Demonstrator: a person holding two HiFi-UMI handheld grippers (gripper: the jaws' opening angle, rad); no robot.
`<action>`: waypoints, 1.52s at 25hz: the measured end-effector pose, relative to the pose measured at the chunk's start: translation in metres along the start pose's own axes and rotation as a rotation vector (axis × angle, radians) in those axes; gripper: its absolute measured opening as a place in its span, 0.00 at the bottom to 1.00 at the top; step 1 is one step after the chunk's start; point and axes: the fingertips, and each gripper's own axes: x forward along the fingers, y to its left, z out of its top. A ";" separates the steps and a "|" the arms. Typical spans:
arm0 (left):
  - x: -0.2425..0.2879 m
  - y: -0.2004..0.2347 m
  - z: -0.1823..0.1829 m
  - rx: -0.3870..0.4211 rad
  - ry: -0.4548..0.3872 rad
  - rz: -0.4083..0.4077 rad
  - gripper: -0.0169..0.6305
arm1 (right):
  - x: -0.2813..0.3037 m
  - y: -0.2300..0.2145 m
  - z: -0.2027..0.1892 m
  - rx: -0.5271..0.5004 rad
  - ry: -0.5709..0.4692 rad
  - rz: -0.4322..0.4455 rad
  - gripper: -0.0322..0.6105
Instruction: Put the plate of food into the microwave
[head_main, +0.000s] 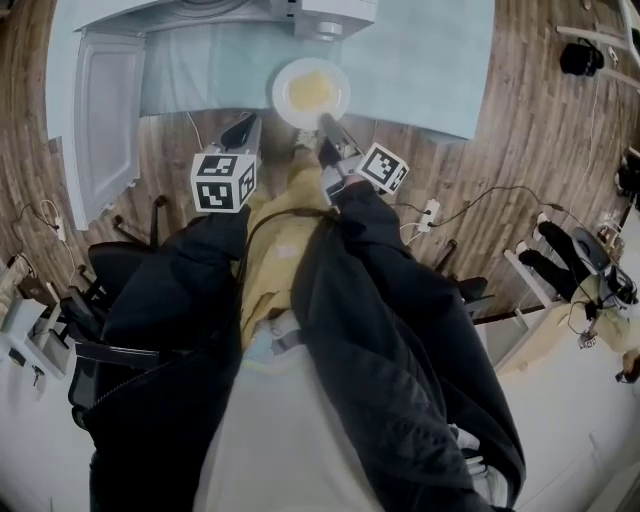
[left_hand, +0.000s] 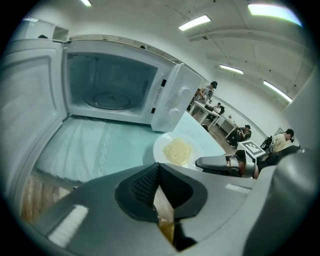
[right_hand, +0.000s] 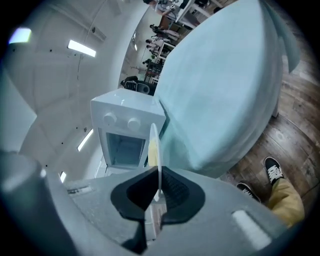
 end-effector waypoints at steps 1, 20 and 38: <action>-0.004 0.008 -0.001 -0.009 -0.003 0.006 0.02 | 0.008 0.005 -0.007 -0.001 0.017 0.002 0.07; -0.030 0.116 0.024 -0.118 -0.054 0.061 0.02 | 0.148 0.093 -0.033 -0.064 0.098 0.114 0.07; -0.013 0.162 0.039 -0.150 -0.029 0.040 0.02 | 0.252 0.140 -0.007 0.075 -0.042 0.164 0.07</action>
